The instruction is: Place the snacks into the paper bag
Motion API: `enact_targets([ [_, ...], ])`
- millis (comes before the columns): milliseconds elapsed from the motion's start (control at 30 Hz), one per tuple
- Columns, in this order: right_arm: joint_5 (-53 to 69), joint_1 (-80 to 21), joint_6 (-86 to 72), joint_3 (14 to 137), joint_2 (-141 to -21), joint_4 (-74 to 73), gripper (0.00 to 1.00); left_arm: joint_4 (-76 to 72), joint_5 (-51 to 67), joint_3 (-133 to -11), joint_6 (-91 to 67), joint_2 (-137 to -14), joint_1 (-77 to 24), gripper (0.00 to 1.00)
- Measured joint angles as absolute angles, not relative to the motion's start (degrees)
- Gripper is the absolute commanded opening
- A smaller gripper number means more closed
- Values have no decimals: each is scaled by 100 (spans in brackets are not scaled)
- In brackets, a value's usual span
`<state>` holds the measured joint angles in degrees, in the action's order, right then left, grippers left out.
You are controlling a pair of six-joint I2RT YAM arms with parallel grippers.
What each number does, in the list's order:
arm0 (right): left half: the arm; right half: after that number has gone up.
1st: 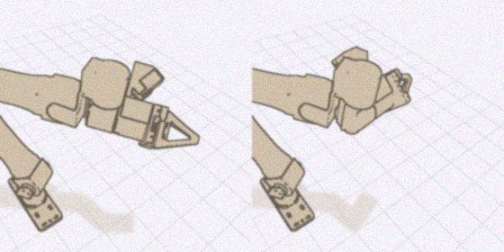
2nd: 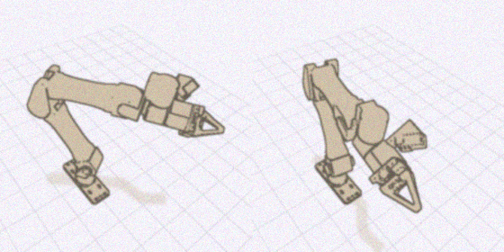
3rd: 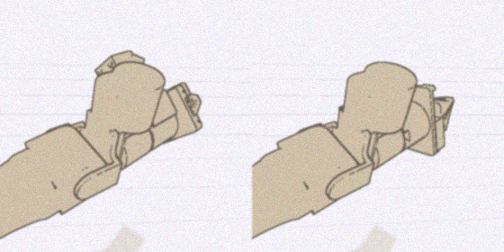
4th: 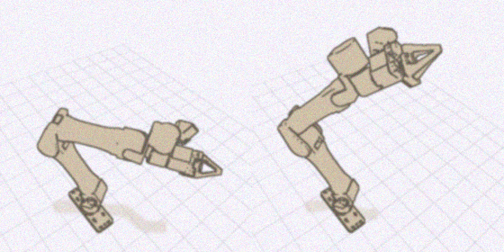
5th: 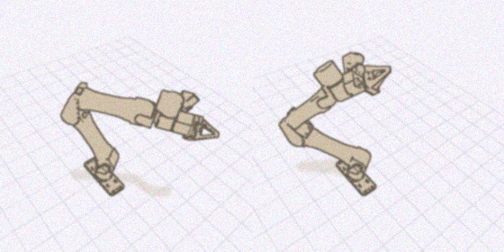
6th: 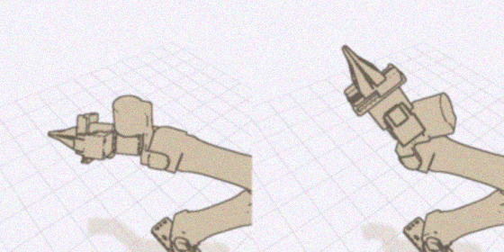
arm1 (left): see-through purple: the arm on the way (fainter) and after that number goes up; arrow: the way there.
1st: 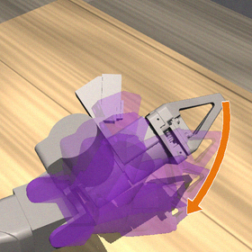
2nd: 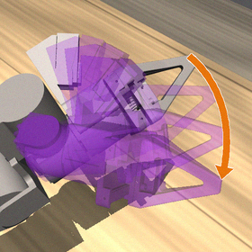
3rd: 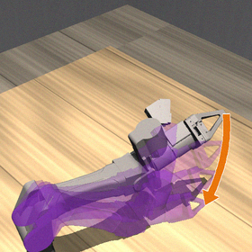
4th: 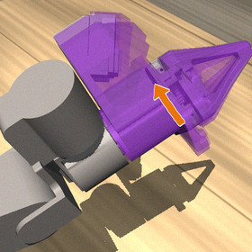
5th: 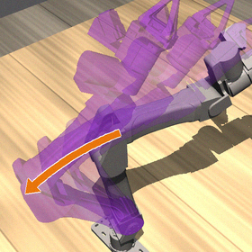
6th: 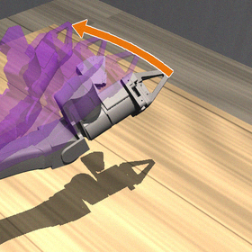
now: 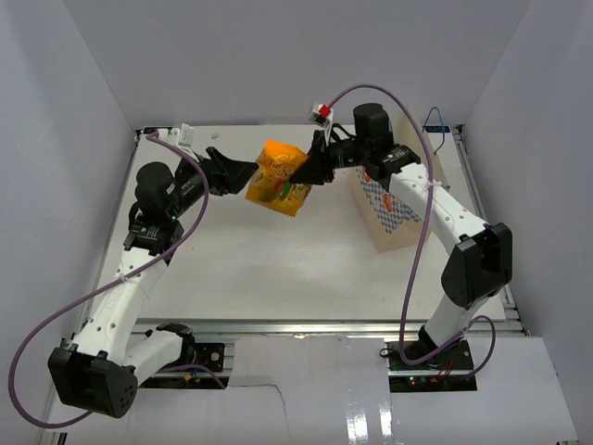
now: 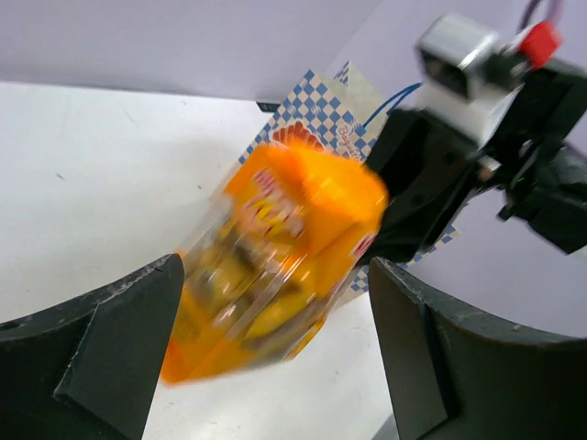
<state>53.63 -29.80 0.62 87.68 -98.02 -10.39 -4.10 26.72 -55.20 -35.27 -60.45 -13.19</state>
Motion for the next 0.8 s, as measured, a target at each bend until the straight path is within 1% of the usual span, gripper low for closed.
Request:
enact_targets([
  [67, 5422, -2849, 200, 9131, -9686, -1107, 8, -224, 2506, -5583, -3277, -5830, -1319, 95],
  [267, 5343, -2294, 410, 10425, -9347, -1249, 8, 231, 2141, -5527, -2805, -5306, -1319, 96],
  [433, 4925, -1428, 543, 11185, -8971, -1247, 8, 364, 2082, -5207, -2685, -5111, -1319, 95],
  [633, 3964, -375, 827, 11148, -8318, -1313, 8, 519, 2062, -4888, -2613, -5050, -1319, 95],
  [800, 3183, -193, 1214, 10412, -7732, -1441, 8, 556, 2086, -4683, -2596, -4939, -1319, 95],
])
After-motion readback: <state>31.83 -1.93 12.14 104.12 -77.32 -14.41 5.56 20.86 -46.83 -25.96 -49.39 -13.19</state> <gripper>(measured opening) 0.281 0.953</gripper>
